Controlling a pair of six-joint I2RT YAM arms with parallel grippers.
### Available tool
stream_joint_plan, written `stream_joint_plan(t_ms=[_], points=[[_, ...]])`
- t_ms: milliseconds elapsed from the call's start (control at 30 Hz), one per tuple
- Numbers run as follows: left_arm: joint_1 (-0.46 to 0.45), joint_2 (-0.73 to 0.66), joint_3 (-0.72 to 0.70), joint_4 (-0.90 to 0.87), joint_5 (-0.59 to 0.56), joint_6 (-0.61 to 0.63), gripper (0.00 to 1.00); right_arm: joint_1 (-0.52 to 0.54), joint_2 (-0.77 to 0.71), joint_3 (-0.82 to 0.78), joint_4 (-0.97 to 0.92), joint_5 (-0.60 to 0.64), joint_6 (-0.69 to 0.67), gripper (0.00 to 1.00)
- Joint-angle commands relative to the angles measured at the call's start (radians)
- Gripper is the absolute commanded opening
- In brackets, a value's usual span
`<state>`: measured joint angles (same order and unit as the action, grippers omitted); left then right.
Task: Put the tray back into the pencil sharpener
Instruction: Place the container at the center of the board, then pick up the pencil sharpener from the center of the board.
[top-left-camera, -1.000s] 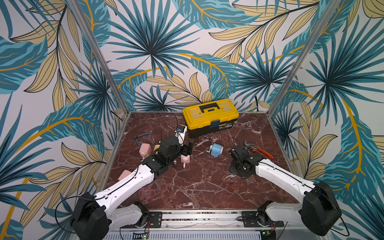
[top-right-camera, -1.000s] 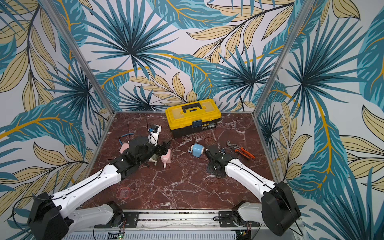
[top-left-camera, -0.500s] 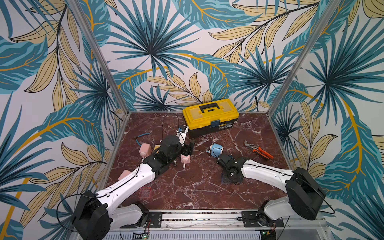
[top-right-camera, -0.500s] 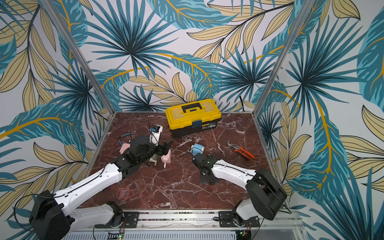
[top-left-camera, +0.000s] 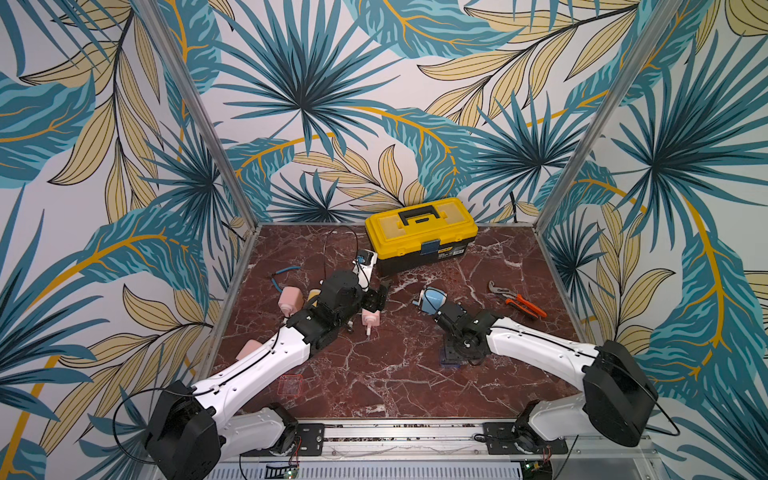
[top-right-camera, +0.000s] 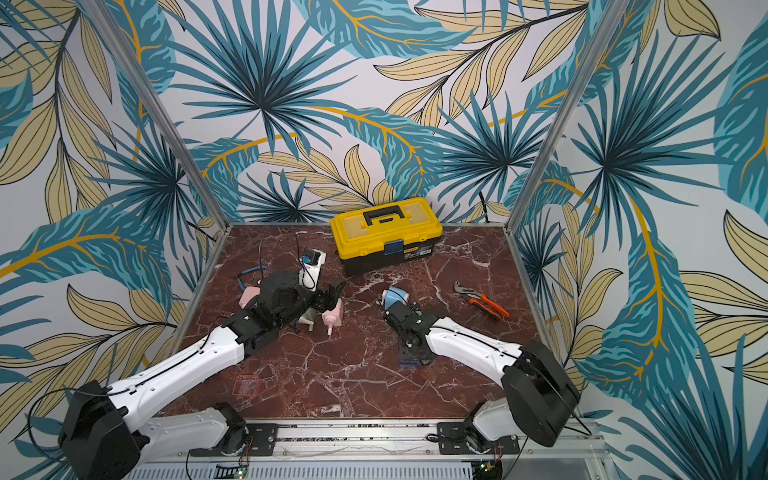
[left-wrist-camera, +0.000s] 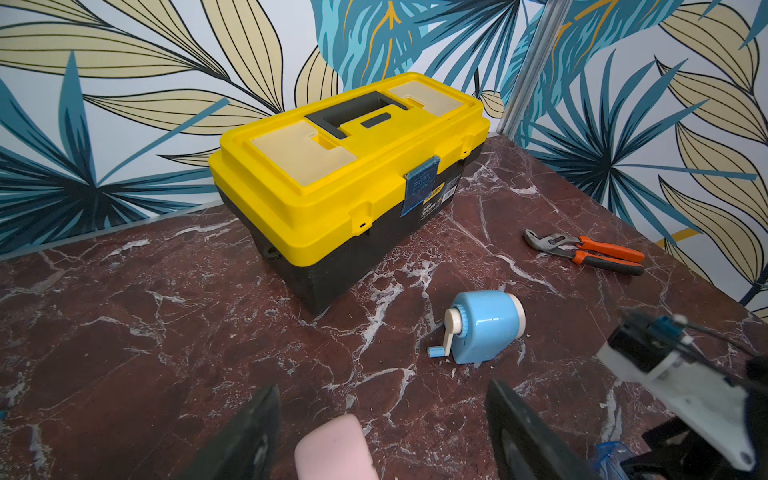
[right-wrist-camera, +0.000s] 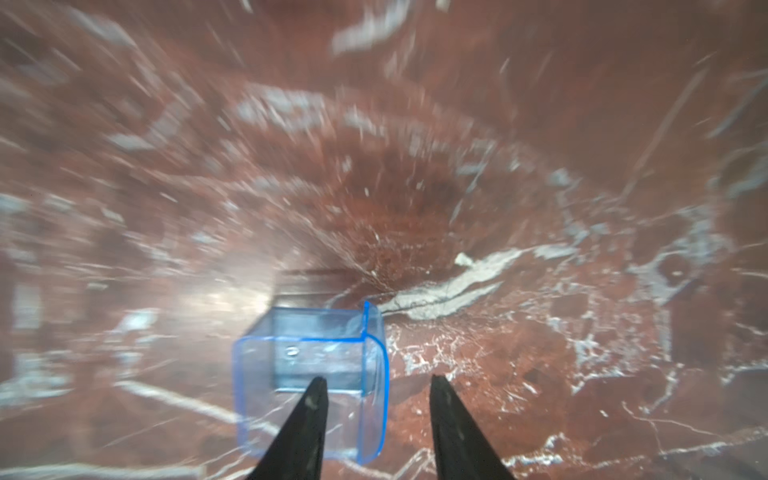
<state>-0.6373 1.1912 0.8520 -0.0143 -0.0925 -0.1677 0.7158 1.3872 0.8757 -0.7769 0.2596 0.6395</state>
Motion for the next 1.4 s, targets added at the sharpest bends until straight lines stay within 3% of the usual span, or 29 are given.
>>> stream_joint_plan(t_ms=[0,100,267,433,633,833,1067,1367], points=[[0.007,-0.002,0.034,0.014,0.004,0.018,0.79,-0.009,-0.111,0.088,-0.032,0.104,-0.198,0.59],[0.007,0.002,0.038,0.014,0.011,0.016,0.79,-0.064,-0.134,0.133,0.041,0.091,-0.47,0.71],[0.007,-0.011,0.024,0.014,0.011,0.001,0.79,-0.229,-0.042,0.247,0.075,-0.159,-0.853,0.84],[0.007,-0.059,-0.008,0.011,-0.007,-0.013,0.79,-0.294,0.077,0.369,0.041,-0.349,-1.071,0.89],[0.007,-0.117,-0.05,0.007,-0.019,-0.023,0.79,-0.307,0.276,0.528,-0.06,-0.415,-1.173,0.9],[0.007,-0.162,-0.083,0.004,-0.038,-0.039,0.79,-0.308,0.413,0.589,-0.066,-0.434,-1.224,0.9],[0.007,-0.194,-0.095,-0.004,-0.059,-0.047,0.79,-0.309,0.5,0.597,-0.039,-0.392,-1.248,0.86],[0.007,-0.201,-0.097,-0.012,-0.077,-0.051,0.79,-0.314,0.565,0.638,-0.047,-0.424,-1.25,0.77]])
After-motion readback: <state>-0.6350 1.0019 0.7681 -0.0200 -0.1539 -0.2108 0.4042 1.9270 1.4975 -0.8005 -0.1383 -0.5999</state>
